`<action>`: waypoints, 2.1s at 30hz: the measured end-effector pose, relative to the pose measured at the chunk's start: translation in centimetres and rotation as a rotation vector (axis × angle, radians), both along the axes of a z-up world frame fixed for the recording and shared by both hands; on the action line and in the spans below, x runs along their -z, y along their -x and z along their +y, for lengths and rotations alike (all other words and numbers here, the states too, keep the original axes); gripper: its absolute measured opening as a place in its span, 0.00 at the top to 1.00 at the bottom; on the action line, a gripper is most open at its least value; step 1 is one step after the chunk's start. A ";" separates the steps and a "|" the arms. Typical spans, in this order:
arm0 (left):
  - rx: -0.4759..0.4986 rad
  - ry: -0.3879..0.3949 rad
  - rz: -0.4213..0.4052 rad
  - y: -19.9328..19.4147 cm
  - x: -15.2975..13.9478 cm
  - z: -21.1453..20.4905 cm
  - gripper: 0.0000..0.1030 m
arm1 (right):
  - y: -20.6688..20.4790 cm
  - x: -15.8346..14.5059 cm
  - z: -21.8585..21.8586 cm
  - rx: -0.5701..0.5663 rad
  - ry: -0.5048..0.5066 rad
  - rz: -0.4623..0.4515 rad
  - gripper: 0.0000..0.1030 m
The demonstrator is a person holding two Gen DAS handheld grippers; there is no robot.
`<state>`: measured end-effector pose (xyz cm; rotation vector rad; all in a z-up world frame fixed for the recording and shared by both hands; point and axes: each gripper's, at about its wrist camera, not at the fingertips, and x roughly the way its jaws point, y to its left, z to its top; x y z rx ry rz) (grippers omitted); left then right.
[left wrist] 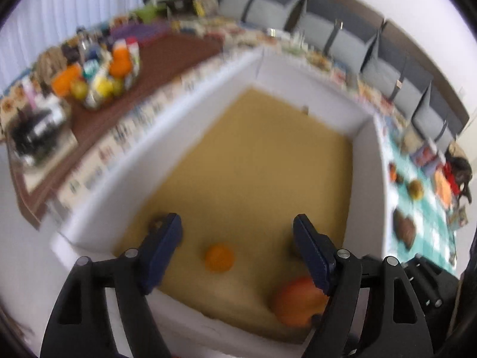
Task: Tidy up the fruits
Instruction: 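Drop tangerine into white box with left tool while right tool drops red apple there, then move both open tools back over the table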
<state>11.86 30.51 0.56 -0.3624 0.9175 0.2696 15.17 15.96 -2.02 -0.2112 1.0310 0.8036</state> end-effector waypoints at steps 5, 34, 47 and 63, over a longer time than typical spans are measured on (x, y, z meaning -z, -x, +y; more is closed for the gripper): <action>-0.021 -0.053 -0.142 1.6 -5.9 -0.2 0.19 | -0.1 -8.3 -4.7 0.091 -0.155 -0.165 0.18; 0.567 -0.180 0.040 2.4 13.3 -33.8 0.14 | 7.7 11.0 -40.2 0.790 0.176 -0.138 0.08; 0.588 -0.206 0.041 2.5 13.9 -34.1 0.10 | 8.3 12.9 -39.9 0.816 0.190 -0.124 0.00; 0.590 -0.211 0.034 2.5 13.9 -34.1 0.07 | 8.3 12.8 -39.9 0.815 0.190 -0.124 0.00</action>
